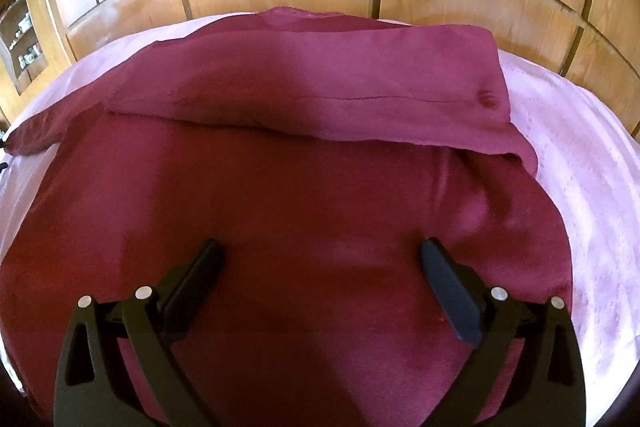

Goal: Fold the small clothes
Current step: 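Grasp the folded shirt edge with the left tool while the right tool grasps the hem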

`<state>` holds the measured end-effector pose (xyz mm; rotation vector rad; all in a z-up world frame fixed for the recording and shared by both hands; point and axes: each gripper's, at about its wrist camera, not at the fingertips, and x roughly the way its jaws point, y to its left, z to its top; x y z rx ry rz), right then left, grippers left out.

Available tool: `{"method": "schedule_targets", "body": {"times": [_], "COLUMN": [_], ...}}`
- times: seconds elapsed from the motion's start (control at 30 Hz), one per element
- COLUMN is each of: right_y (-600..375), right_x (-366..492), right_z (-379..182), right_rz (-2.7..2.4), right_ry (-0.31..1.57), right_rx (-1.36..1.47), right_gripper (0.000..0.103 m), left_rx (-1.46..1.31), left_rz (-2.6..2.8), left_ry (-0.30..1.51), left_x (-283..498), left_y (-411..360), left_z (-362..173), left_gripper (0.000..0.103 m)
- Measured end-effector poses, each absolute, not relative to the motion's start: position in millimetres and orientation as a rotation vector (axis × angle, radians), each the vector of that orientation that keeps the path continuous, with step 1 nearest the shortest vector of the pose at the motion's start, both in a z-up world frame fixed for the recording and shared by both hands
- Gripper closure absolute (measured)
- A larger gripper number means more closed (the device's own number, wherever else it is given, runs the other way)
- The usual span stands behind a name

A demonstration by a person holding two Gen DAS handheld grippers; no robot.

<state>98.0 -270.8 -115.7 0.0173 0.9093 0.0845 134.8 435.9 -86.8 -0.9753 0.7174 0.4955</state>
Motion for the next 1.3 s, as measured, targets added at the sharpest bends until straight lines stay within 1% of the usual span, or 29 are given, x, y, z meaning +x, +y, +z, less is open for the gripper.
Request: {"method": "schedule_targets", "body": {"times": [0.07, 0.1, 0.13, 0.17, 0.23, 0.37, 0.43, 0.53, 0.63, 0.73, 0.8, 0.83, 0.87, 0.9, 0.93, 1.0, 1.03, 1.1, 1.23, 1.27, 1.3], "right_y": [-268.8, -269.0, -268.6, -268.2, -268.6, -268.5, -268.9, -270.0, -272.7, -277.9, -282.5, -286.3, -289.0, -291.4, -291.7, -285.5, -280.8, -266.5, -223.7, -216.0, -206.7], "right_x": [100.5, 99.9, 100.1, 100.6, 101.4, 103.3, 103.3, 103.2, 103.0, 103.4, 104.5, 106.5, 108.8, 112.6, 116.8, 129.1, 134.9, 150.7, 190.1, 194.7, 200.8], "right_z": [-116.2, -116.1, -116.2, -116.6, -117.5, -118.2, -118.0, -117.9, -116.8, -112.5, -107.8, -103.2, -98.5, -91.9, -87.4, -80.5, -78.1, -76.1, -80.8, -83.1, -84.8], "right_rz": [0.079, 0.078, 0.077, 0.077, 0.077, 0.078, 0.08, 0.087, 0.1, 0.127, 0.15, 0.174, 0.2, 0.248, 0.294, 0.376, 0.401, 0.458, 0.501, 0.504, 0.507], "right_ry": [0.91, 0.909, 0.909, 0.909, 0.909, 0.909, 0.908, 0.905, 0.903, 0.911, 0.921, 0.928, 0.93, 0.927, 0.926, 0.928, 0.926, 0.937, 0.983, 0.995, 1.006], "right_rx": [0.012, 0.011, 0.01, 0.011, 0.014, 0.021, 0.025, 0.04, 0.063, 0.099, 0.143, 0.184, 0.223, 0.284, 0.338, 0.424, 0.443, 0.492, 0.525, 0.526, 0.517], "right_gripper": [0.003, 0.003, 0.003, 0.003, 0.002, 0.002, 0.002, 0.002, 0.002, 0.003, 0.006, 0.008, 0.012, 0.017, 0.019, 0.023, 0.023, 0.028, 0.031, 0.034, 0.041], "left_rx": [-0.957, -0.936, -0.908, -0.89, -0.839, -0.764, -0.695, -0.57, -0.493, -0.397, -0.334, -0.299, -0.274, -0.269, -0.278, -0.315, -0.323, -0.337, -0.357, -0.36, -0.362], "left_rz": [0.521, 0.537, 0.55, 0.534, 0.503, 0.238, 0.096, -0.075, -0.217, -0.324, -0.358, -0.365, -0.378, -0.391, -0.401, -0.412, -0.405, -0.388, -0.344, -0.331, -0.32], "left_ry": [0.719, 0.723, 0.736, 0.744, 0.73, 0.624, 0.591, 0.583, 0.631, 0.748, 0.813, 0.843, 0.873, 0.894, 0.898, 0.896, 0.892, 0.886, 0.868, 0.871, 0.876], "left_x": [145.6, 152.1, 158.7, 161.5, 166.4, 173.3, 175.9, 179.7, 182.6, 189.7, 191.9, 193.7, 191.8, 188.1, 183.8, 176.4, 168.4, 156.4, 125.7, 121.2, 118.1], "left_y": [440.1, 441.6, 442.4, 440.3, 427.5, 360.3, 308.0, 220.0, 144.0, 63.2, 30.8, 18.1, 9.1, 6.0, 8.0, 17.8, 24.0, 38.0, 70.6, 75.4, 77.3], "left_z": [-89.5, -89.8, -88.5, -87.0, -74.9, -20.9, 4.8, 27.4, 24.0, -8.2, -30.4, -40.4, -49.9, -57.3, -60.5, -63.2, -63.6, -64.7, -65.1, -67.2, -69.7], "left_gripper": [0.064, 0.071, 0.093, 0.097, 0.097, 0.097, 0.097, 0.097, 0.097, 0.097, 0.096, 0.094, 0.091, 0.083, 0.074, 0.065, 0.063, 0.063, 0.064, 0.063, 0.064]}}
